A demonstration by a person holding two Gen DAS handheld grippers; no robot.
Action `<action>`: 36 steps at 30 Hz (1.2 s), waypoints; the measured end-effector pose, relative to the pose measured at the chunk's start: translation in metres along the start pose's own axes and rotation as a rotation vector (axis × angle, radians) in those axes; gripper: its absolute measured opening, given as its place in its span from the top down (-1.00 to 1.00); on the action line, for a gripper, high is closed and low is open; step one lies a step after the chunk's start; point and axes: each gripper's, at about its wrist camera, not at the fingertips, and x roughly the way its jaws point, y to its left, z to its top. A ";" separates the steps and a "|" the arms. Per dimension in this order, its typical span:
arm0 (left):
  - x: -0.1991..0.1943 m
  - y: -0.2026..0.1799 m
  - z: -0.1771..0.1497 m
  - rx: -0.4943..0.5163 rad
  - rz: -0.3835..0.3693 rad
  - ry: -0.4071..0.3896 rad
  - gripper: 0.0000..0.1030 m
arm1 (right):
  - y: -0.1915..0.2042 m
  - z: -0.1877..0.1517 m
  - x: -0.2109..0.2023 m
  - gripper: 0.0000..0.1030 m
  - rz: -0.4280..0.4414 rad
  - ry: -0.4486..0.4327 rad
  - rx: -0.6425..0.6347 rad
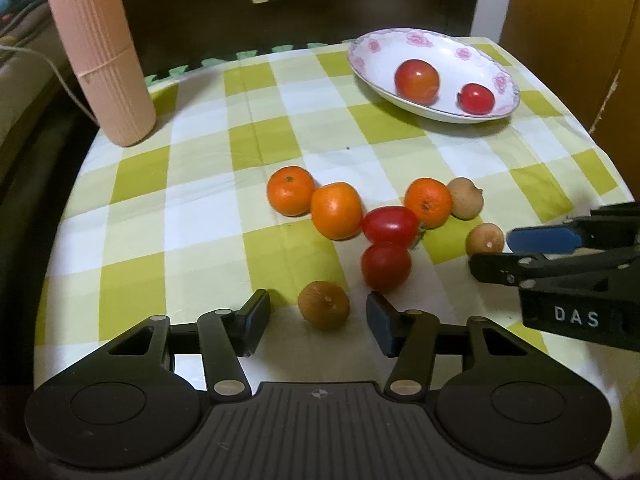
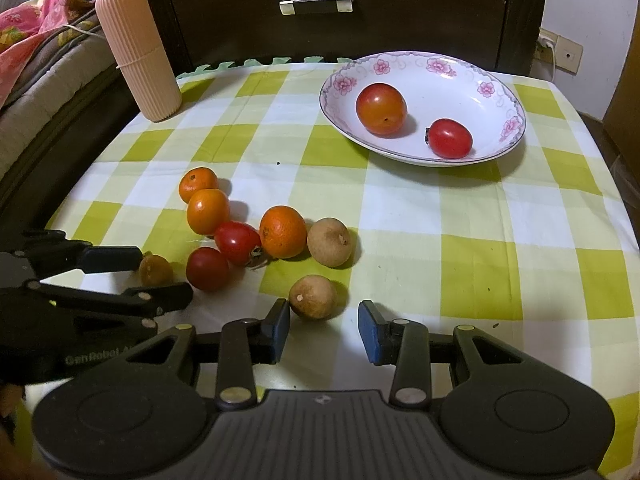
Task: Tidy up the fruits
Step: 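Lower left tool and close it on a small brown round fruit while right tool approaches another, then close right tool on a second brown round fruit while left tool holds its fruit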
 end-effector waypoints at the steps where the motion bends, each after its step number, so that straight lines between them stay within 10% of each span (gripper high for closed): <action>1: 0.000 0.000 0.000 0.000 0.001 0.001 -0.21 | 0.000 0.000 0.000 0.29 0.000 0.001 -0.001; 10: -0.003 -0.002 -0.001 0.013 -0.012 -0.005 0.33 | 0.000 -0.002 0.000 0.29 -0.001 0.000 -0.001; 36: -0.006 -0.010 -0.005 0.038 -0.035 -0.001 0.24 | -0.003 -0.009 -0.005 0.30 0.009 -0.002 -0.004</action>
